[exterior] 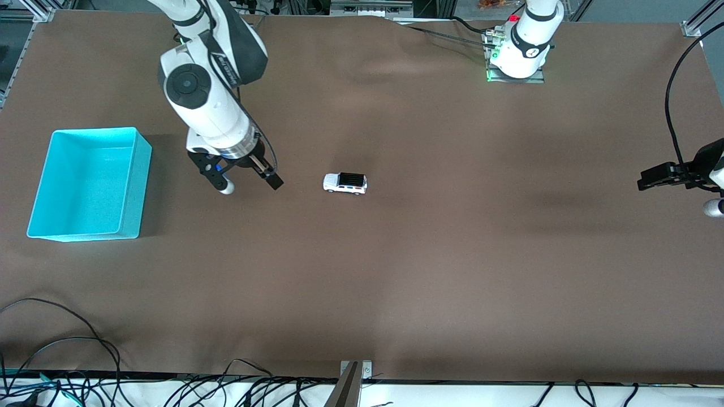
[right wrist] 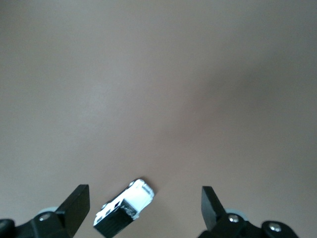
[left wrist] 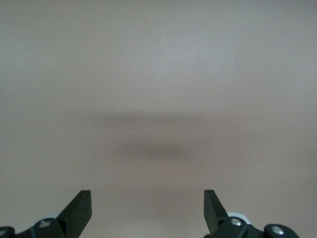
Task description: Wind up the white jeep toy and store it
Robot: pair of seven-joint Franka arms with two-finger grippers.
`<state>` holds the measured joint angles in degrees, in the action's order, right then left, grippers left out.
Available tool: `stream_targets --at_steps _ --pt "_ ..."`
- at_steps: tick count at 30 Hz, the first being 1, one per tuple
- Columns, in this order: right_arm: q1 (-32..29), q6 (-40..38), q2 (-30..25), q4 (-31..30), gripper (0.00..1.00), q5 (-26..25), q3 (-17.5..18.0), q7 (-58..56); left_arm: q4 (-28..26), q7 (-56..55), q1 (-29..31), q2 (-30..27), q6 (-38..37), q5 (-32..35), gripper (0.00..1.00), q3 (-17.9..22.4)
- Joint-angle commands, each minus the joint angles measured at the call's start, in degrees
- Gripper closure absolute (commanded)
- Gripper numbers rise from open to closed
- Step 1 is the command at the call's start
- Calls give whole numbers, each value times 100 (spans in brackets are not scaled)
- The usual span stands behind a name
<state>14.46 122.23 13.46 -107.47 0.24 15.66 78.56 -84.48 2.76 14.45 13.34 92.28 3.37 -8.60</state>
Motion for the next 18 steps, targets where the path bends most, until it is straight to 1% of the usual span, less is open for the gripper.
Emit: stream_targets --at_steps 1,5,9,14,18 --pt "312 11 569 463 0 64 -19 826 -52 120 14 -42 36 -161 0 16" --pt "470 81 824 577 0 55 -19 1327 -52 120 14 -33 36 -161 0 7" --pt "663 187 1211 832 0 -6 -19 1881 -52 120 14 -33 36 -161 0 16" --pt "734 195 1571 1052 0 38 -19 2014 -52 120 14 -33 36 -161 0 7" --pt "734 195 1712 1166 0 64 -28 2189 -52 120 14 -33 36 -161 0 16"
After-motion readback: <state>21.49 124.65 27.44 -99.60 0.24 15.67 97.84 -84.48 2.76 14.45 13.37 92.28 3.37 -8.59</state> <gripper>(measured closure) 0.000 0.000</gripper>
